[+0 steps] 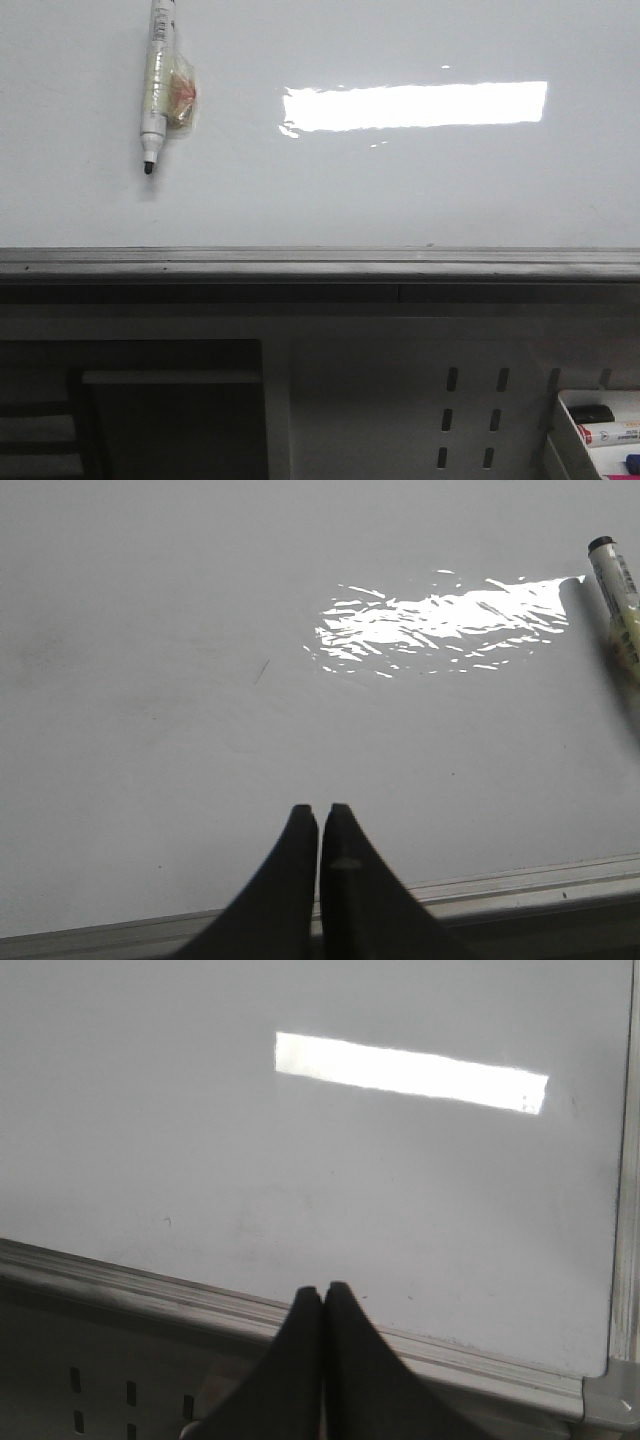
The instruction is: Write number 4 on whiteboard
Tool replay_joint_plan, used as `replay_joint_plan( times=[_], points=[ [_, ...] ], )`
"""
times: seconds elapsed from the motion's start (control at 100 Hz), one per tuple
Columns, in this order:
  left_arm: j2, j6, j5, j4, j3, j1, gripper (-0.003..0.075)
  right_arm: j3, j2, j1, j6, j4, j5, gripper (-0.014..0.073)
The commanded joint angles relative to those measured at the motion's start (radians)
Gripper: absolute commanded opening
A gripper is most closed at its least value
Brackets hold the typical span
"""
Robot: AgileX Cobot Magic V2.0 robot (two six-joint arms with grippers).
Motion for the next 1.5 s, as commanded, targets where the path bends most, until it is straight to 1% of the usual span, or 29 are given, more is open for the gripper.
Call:
replay_joint_plan(
  times=[0.0,1.131,1.191,1.331,1.381,1.491],
  points=[
    [-0.028,-0.013,-0.068,-0.002,0.028,0.001,-0.0020,0.022,-0.020,-0.006,-0.007,-0.010,-0.076,-0.0072],
    [-0.028,-0.013,-0.084,-0.004,0.028,0.001,-0.0020,0.022,-0.020,-0.006,-0.007,-0.010,-0.085,-0.0072],
    [-0.028,-0.013,-0.103,-0.042,0.026,0.001,-0.0020,0.022,-0.020,-0.006,-0.005,0.002,-0.087,-0.0072],
    [-0.028,-0.013,-0.112,-0.152,0.026,0.001,-0.0020,0.022,-0.020,-0.006,-0.005,0.093,-0.117,-0.0072],
    [-0.028,-0.013,-0.114,-0.199,0.026,0.001,-0.0020,0.022,-0.020,-0.006,-0.005,0.148,-0.136,-0.0072],
    [-0.028,-0.013,-0.111,-0.353,0.026,0.001,-0.0020,0.022,-0.020,-0.006,-0.005,0.262,-0.172,-0.0072]
  ],
)
